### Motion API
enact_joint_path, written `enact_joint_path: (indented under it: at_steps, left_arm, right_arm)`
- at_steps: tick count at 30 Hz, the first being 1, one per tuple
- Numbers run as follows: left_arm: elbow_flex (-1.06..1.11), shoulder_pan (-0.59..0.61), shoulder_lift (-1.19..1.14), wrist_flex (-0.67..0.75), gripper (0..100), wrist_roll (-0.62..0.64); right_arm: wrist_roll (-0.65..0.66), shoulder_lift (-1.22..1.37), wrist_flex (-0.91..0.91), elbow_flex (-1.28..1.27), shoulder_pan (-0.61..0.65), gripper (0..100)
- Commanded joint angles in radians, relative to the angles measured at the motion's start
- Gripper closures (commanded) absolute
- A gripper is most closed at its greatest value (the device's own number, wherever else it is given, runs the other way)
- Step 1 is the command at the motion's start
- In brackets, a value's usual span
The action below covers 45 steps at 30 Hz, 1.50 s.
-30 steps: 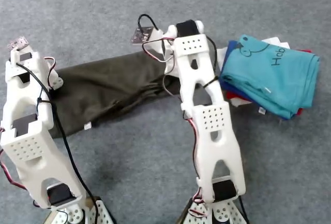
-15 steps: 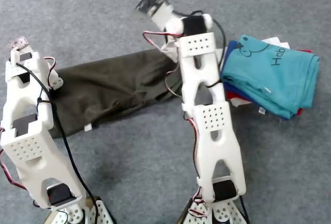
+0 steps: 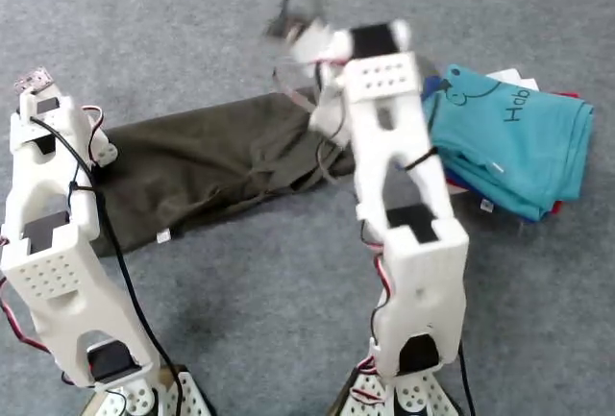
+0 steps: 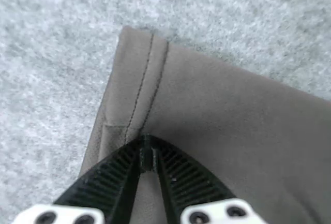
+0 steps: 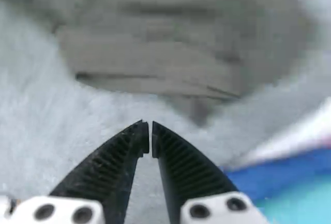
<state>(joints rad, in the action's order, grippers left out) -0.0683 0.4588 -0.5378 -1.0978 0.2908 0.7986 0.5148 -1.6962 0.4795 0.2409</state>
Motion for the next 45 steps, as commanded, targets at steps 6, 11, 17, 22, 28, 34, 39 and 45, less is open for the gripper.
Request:
enact_joint_path:
  at_steps: [6, 11, 17, 22, 28, 34, 39, 45]
  left_arm:
    - [-0.035, 0.008, -0.005, 0.002, 97, 0.005]
    - [-0.035, 0.008, -0.005, 0.002, 97, 0.005]
    - [-0.035, 0.008, -0.005, 0.002, 97, 0.005]
    - [-0.036, 0.007, -0.005, 0.002, 97, 0.005]
    - [-0.036, 0.007, -0.005, 0.002, 97, 0.005]
    - [-0.036, 0.007, -0.003, 0.002, 97, 0.005]
    - [-0.062, 0.004, 0.035, -0.068, 97, -0.003]
    - [-0.171, 0.007, 0.207, -0.230, 97, -0.054]
  right_arm:
    - [0.071, -0.027, 0.428, -0.383, 0.066, 98.4]
    - [0.031, -0.016, 0.462, -0.254, 0.126, 98.4]
    - [-0.034, 0.016, 0.470, -0.076, 0.138, 98.4]
    - [-0.035, 0.120, 0.468, 0.045, 0.149, 98.4]
    - [-0.032, 0.232, 0.341, 0.159, 0.172, 98.4]
    - [-0.034, 0.360, 0.324, 0.180, 0.124, 98.4]
    - [-0.150, 0.357, 0.279, 0.377, 0.117, 98.4]
    - [-0.169, 0.291, -0.077, 0.754, 0.112, 98.4]
